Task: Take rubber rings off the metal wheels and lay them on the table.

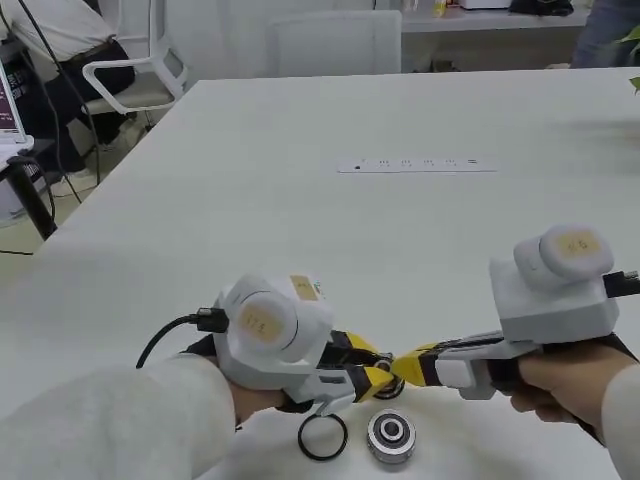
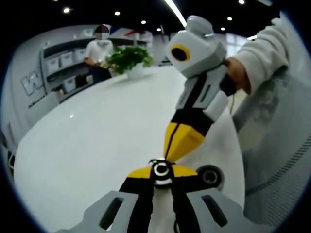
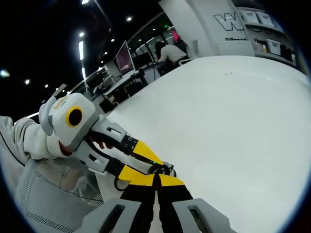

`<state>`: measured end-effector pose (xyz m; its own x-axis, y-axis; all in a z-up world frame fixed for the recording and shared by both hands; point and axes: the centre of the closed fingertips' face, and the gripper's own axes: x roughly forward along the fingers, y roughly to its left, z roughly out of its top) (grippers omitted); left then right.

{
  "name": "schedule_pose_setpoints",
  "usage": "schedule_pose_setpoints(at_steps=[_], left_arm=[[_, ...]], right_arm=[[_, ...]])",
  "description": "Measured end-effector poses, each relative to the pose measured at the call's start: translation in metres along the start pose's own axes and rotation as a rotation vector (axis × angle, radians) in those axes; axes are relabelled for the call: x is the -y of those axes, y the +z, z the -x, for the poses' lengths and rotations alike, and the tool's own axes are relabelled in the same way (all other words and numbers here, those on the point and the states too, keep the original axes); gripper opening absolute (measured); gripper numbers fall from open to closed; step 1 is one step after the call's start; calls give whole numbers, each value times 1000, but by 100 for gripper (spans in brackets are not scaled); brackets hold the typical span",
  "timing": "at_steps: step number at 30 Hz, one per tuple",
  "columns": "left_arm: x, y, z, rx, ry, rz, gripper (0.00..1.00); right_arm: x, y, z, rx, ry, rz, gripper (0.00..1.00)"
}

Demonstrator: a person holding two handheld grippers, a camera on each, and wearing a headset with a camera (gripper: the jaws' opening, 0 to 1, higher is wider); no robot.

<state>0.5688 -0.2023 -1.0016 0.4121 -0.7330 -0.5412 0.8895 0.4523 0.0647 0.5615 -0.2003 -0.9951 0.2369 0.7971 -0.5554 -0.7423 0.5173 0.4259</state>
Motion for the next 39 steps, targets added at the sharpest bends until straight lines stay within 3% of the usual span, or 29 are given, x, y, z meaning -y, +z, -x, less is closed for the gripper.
schedule_pose_setpoints(at_steps=[15,17,18,19,27,30,32,36,39], left_arm=[[-1,1,-1,13,-1,-5,14],[-1,1,-1,15,0,-4,14],[-1,1,-1,16,1,-2,14],[-1,1,-1,17,1,-3,14],[-1,1,-1,10,2,0,14],[-1,1,0,-36,-5,5,14],[-1,4,1,-43,-7,11,14],[1,9,5,-49,-16,-31,16],[5,17,9,-43,-27,-66,23]], right_arm=[[-5,2,2,5,28,0,0],[-12,13,3,61,59,-22,0],[-10,12,4,42,47,-16,0],[-4,11,3,34,8,42,0],[1,2,2,0,-12,24,0],[1,1,2,-2,-14,18,0],[2,1,3,-3,-18,15,0],[4,0,4,-7,-28,7,0],[7,2,4,-4,-30,2,0]])
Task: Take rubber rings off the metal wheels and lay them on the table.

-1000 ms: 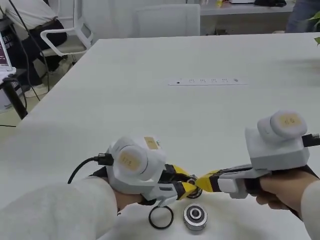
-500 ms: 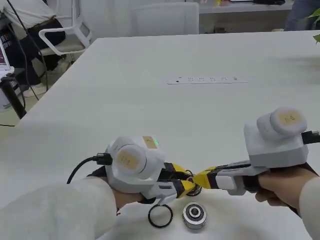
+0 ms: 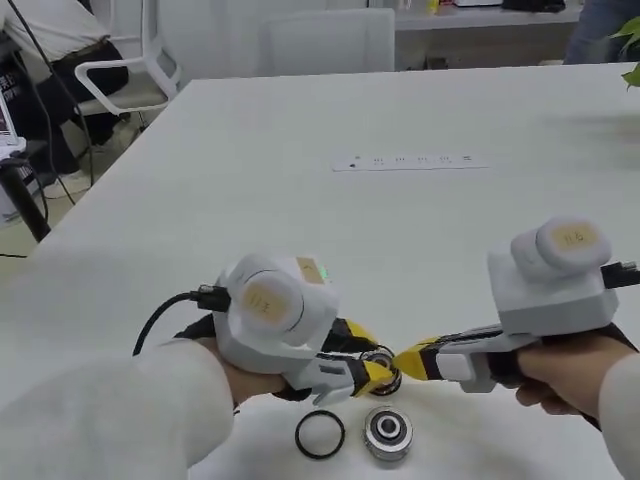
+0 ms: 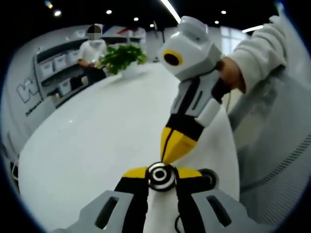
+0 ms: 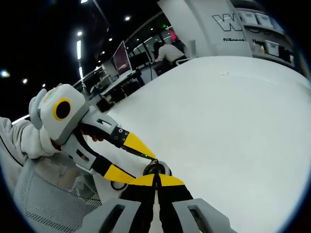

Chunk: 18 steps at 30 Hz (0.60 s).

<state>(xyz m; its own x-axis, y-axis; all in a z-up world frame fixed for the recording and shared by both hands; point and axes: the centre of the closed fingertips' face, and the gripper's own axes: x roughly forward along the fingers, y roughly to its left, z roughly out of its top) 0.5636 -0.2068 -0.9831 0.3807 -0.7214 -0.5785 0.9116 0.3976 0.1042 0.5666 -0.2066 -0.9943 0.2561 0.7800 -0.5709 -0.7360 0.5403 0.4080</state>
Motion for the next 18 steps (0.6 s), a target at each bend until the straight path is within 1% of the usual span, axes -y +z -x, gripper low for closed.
schedule_pose_setpoints(at_steps=[1,2,4,6,7,8,9,10,11,12,13,14,16,17,18], left_arm=[[2,5,2,4,-16,11,26],[3,8,4,9,-20,16,29],[6,21,11,36,-26,0,35],[7,30,18,57,-28,1,38],[8,38,25,79,-36,13,38],[8,42,29,84,-41,20,40],[6,45,35,78,-21,12,42],[-2,44,39,56,22,-8,46],[-7,45,44,42,52,-20,51],[-8,50,51,50,66,-38,55],[-6,53,57,64,62,-35,58],[-5,58,66,85,65,-27,60],[-3,62,80,103,65,-25,61],[-2,64,90,112,75,-25,62],[-1,64,98,118,88,-27,64]], right_arm=[[-1,0,0,1,1,0,0],[-1,0,0,1,1,0,0],[0,0,0,0,-2,2,0],[1,0,1,0,-3,-3,0],[0,0,1,1,-3,-3,0],[0,0,1,3,-3,-4,0],[0,0,1,4,-2,-5,0],[-1,0,1,4,-1,-6,0],[-1,0,1,5,1,-6,0],[-2,0,1,5,2,-5,0],[-2,1,1,6,4,-6,0],[-2,1,1,7,5,-7,0],[-3,1,2,9,8,-9,0],[-3,1,2,10,10,-9,0],[-4,2,2,12,11,-10,0]])
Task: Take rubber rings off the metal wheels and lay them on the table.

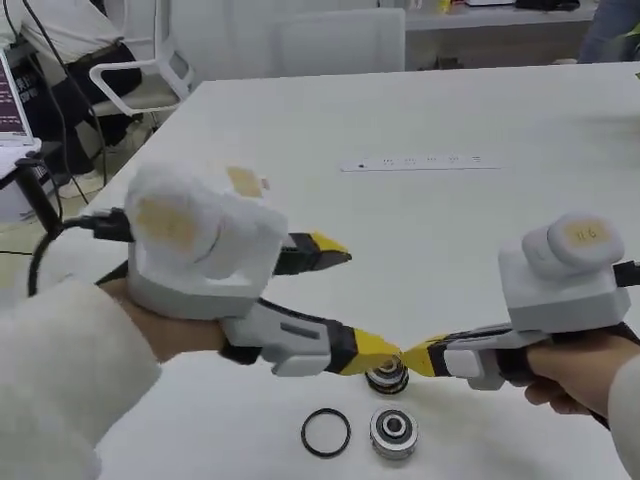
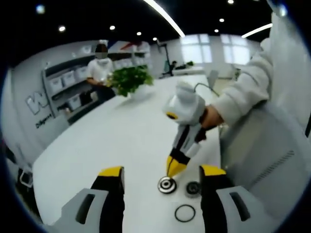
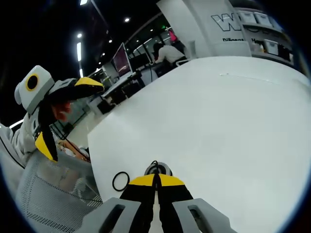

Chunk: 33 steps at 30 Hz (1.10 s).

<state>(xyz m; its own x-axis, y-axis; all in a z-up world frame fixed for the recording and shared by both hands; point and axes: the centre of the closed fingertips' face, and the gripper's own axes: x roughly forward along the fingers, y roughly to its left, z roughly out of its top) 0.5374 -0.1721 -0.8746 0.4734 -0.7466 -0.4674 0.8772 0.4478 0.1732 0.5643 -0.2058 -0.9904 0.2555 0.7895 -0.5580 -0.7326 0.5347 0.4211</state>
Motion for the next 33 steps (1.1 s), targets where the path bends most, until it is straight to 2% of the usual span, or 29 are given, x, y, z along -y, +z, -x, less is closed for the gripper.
schedule_pose_setpoints(at_steps=[3,7,10,13,15,18,21,24,29,33], left_arm=[[-1,-2,31,8,46,-10,70],[-4,-11,64,18,120,37,73],[-3,-27,87,4,178,81,75],[1,-45,100,-16,209,122,77],[3,-60,105,-27,238,186,78],[7,-76,108,-35,269,236,79],[18,-82,104,-25,262,269,79],[28,-85,95,-8,236,322,78],[25,-82,91,19,251,342,78],[30,-84,83,-4,233,342,82]], right_arm=[[-1,3,2,11,3,-3,0],[-4,6,3,25,16,-18,0],[-9,10,4,35,26,-10,0],[-14,15,5,53,40,-14,0],[-20,19,5,79,70,-54,0],[-26,23,6,91,79,-55,0],[-36,26,6,99,101,-50,0],[-45,26,3,94,126,-44,0],[-56,23,-1,73,157,-27,0],[-66,20,-4,58,182,-19,0]])
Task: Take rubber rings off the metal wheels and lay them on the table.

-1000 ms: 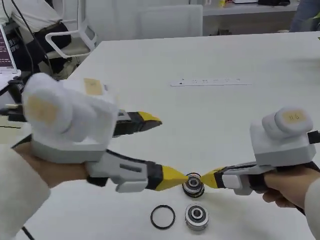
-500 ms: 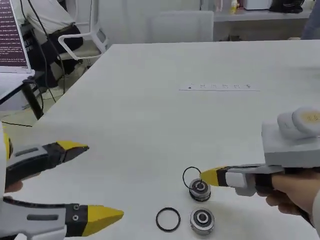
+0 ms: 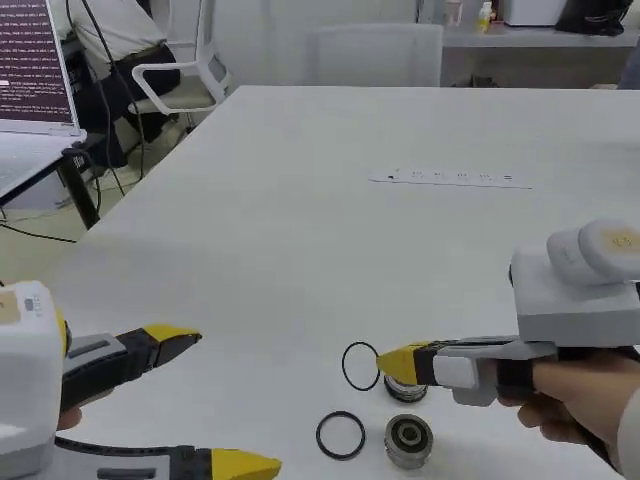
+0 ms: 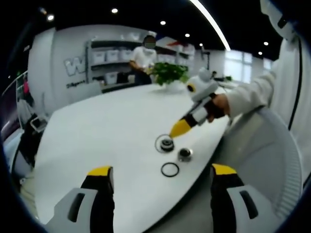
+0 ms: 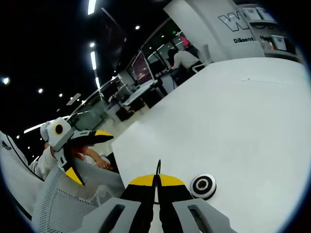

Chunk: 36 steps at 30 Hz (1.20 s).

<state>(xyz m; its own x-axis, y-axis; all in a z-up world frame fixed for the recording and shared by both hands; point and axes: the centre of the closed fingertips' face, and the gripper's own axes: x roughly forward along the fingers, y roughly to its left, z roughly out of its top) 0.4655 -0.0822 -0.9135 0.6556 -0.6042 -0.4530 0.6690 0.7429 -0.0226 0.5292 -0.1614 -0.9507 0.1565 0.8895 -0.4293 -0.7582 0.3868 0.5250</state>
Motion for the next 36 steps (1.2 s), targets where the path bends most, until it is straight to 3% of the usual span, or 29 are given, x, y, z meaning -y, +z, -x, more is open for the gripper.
schedule_pose_setpoints(at_steps=[10,21,36], left_arm=[[3,-3,-4,-12,-21,10,83],[3,-5,-5,-11,-25,51,82],[4,-5,-6,-6,-36,59,82]], right_arm=[[-17,-18,-13,-74,52,21,0],[-22,-37,-21,-141,84,24,0],[-11,-49,-24,-183,60,17,0]])
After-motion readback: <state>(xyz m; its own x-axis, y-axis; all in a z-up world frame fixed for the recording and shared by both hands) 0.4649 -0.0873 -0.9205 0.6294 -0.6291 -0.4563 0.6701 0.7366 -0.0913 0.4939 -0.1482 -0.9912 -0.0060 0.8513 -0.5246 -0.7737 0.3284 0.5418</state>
